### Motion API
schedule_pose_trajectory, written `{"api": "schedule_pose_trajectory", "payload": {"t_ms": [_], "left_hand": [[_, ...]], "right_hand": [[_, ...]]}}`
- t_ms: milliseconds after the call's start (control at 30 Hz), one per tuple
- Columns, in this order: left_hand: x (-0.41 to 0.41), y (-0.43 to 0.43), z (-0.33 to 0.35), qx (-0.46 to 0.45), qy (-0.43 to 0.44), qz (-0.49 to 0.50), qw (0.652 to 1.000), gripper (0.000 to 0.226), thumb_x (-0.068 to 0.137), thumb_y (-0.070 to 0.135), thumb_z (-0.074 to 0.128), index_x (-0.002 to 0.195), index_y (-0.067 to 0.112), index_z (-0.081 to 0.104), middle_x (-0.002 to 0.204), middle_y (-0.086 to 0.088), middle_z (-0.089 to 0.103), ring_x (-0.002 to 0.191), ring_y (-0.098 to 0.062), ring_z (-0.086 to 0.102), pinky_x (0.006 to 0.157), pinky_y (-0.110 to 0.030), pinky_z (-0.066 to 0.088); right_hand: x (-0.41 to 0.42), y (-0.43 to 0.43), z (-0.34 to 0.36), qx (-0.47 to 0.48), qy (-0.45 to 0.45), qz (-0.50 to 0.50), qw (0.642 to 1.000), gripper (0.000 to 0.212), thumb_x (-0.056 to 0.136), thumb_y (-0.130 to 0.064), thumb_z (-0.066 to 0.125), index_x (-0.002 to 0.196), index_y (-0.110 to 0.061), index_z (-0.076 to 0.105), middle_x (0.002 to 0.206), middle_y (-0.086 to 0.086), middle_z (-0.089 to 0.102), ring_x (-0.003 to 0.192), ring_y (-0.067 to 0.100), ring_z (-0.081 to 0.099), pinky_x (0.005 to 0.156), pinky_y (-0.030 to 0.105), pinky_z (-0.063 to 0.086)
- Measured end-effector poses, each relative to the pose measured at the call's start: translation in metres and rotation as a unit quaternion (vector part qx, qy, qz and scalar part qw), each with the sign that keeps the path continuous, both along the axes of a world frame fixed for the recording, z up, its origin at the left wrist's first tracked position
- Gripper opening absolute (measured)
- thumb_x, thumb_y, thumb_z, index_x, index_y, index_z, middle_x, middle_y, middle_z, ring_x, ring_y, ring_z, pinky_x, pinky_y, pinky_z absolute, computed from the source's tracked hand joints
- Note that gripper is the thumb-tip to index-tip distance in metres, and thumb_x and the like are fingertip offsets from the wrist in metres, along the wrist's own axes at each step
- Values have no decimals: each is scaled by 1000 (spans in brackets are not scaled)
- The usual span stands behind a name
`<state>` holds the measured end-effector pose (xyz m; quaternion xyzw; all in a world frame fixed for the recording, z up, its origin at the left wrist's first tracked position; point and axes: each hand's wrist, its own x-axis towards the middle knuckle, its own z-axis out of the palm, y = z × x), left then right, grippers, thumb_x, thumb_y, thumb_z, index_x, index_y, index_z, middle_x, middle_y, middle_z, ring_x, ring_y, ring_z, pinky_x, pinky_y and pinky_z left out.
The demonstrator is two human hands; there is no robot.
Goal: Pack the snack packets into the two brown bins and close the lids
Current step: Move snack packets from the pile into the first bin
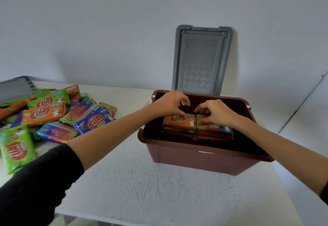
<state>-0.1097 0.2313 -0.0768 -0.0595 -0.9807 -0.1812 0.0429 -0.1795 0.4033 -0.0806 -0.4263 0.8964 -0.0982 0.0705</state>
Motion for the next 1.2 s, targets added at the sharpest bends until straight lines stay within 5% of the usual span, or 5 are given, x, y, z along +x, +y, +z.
{"api": "schedule_pose_trajectory", "payload": {"t_ms": [167, 433, 600, 867, 1200], "left_hand": [[35, -45, 32, 96, 84, 88, 988, 29, 76, 12, 74, 103, 4, 68, 97, -11, 69, 79, -13, 60, 65, 0, 42], [143, -141, 24, 68, 95, 319, 941, 30, 84, 22, 66, 112, 11, 63, 113, -10, 60, 104, -22, 58, 81, -22, 43], [213, -191, -10, 63, 57, 515, 853, 47, 83, 26, 64, 126, 17, 49, 132, -14, 35, 124, -31, 34, 101, -40, 33], [276, -219, -64, 150, -15, 660, 736, 78, 86, 23, 62, 146, 32, 12, 152, -21, -11, 140, -44, 1, 113, -52, 18], [276, -222, -79, 131, 76, 670, 726, 69, 77, 18, 72, 134, 24, 33, 139, -19, 23, 115, -39, 45, 87, -41, 44]], "right_hand": [[11, -53, 33, -95, -16, 33, 995, 36, 77, -5, 70, 112, -13, 65, 94, 0, 63, 76, 6, 53, 70, 17, 42], [72, -176, 33, -130, -34, 175, 975, 36, 77, -9, 72, 112, -12, 65, 103, 9, 66, 95, 22, 61, 88, 35, 49], [109, -236, 5, -57, -15, 278, 959, 53, 77, -18, 73, 127, -16, 55, 115, 15, 58, 104, 27, 55, 78, 26, 41], [136, -291, -35, 85, 84, 382, 917, 97, 73, -33, 77, 146, -38, 15, 147, 9, 18, 135, 30, 24, 108, 41, 34], [128, -291, -41, 4, 155, 414, 897, 69, 81, -34, 67, 141, -36, 34, 131, 5, 40, 114, 21, 47, 82, 30, 47]]}}
